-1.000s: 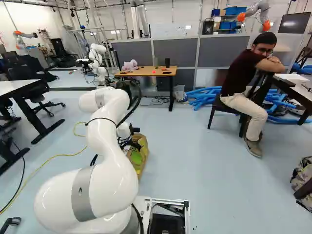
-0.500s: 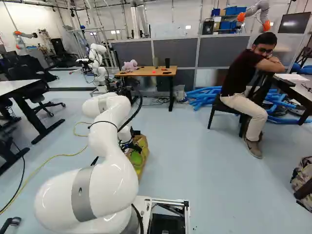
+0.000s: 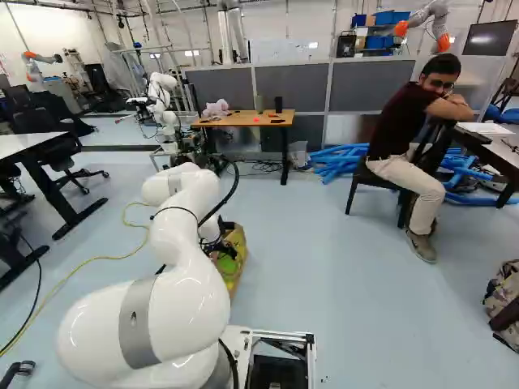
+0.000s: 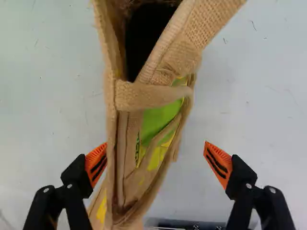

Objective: Pick up the bag on the ground and place it on the table

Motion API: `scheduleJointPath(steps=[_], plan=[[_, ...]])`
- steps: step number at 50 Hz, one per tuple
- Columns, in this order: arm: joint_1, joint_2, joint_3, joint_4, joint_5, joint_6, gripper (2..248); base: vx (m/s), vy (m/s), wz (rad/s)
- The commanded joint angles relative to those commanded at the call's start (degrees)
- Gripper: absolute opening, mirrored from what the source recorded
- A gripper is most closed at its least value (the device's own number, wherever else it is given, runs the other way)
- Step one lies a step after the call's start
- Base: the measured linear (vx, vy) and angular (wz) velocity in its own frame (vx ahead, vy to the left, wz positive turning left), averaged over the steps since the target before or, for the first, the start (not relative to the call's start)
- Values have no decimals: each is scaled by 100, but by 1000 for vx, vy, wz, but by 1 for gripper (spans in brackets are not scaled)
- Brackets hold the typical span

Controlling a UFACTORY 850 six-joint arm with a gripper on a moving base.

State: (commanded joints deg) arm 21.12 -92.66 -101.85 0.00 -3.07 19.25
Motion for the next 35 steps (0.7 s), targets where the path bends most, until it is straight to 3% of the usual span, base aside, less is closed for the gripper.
scheduleJointPath(steps=[34,35], plan=[[0,-689,-715,0,0,0,247,0,0,0],[0,-693,-719,0,0,0,217,0,0,0]])
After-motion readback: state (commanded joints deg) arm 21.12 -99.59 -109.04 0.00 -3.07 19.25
